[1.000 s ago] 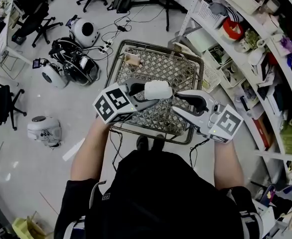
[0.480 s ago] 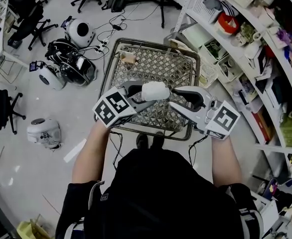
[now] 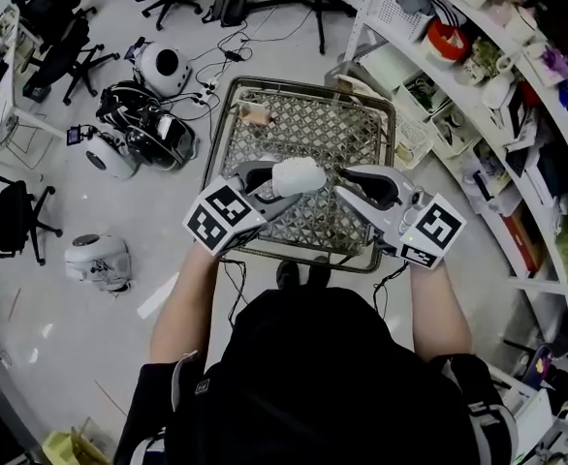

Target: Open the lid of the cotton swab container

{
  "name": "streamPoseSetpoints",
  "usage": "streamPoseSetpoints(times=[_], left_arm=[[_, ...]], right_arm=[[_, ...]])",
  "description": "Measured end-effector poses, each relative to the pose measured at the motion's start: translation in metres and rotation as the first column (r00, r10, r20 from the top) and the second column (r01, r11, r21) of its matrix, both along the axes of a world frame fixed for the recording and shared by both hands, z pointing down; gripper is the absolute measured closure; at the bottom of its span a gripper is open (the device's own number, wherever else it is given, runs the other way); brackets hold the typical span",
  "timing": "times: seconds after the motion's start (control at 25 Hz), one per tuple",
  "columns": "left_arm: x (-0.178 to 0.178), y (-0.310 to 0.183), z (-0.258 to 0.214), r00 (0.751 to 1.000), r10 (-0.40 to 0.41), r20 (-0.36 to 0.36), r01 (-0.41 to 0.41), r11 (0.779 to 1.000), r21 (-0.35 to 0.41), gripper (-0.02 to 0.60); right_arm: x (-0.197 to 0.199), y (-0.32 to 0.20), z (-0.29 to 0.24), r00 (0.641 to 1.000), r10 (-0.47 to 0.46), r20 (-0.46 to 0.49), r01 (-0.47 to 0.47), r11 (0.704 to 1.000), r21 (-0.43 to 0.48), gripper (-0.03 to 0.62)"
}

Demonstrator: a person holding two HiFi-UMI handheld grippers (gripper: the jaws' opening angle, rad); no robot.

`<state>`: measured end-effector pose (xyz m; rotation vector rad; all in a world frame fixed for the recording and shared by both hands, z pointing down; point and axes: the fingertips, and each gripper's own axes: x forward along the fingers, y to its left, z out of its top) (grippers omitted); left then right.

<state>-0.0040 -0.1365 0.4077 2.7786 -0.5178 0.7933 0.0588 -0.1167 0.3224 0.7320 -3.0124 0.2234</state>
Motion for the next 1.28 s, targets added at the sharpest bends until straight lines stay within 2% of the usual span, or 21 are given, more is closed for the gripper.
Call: streamPoseSetpoints(times=[0.12,0.28,0.52,0.88,1.12,1.28], left_arm=[[-0.012,-0.006,-0.001,0.998,-0.069,-0.001,0.069,0.998,0.007,0.387],[-0.027,-0.012,-0.003,0.992,-0.128,0.004,0.128,0.992,0.008,0.387],[-0.036,-0.02,-0.003,0.989,-0.148,0.012,0.148,0.989,0.013,0.386],[-0.035,-0.029,-0.005,0.981,-0.193,0.003,0.193,0.981,0.038,0.387],[-0.03,-0.025,0.01,0.976,-0.22,0.007,0.219,0.975,0.033,0.386],[-0.018,-0.018,0.019,0.983,-0.183,0.025,0.182,0.982,0.05,0.387]], right_arm=[[-0.003,-0.01,0.004,0.999,0.025,0.044,-0.023,0.999,-0.028,0.518],[-0.014,-0.022,0.005,0.999,0.033,0.04,-0.032,0.999,-0.021,0.536],[-0.017,-0.032,0.005,0.996,0.064,0.068,-0.062,0.998,-0.031,0.576],[-0.001,-0.042,0.01,0.99,0.129,0.051,-0.128,0.991,-0.035,0.583],[-0.003,-0.04,0.022,0.992,0.116,0.055,-0.112,0.991,-0.072,0.583],[-0.009,-0.044,0.019,0.994,0.091,0.067,-0.085,0.993,-0.085,0.583]])
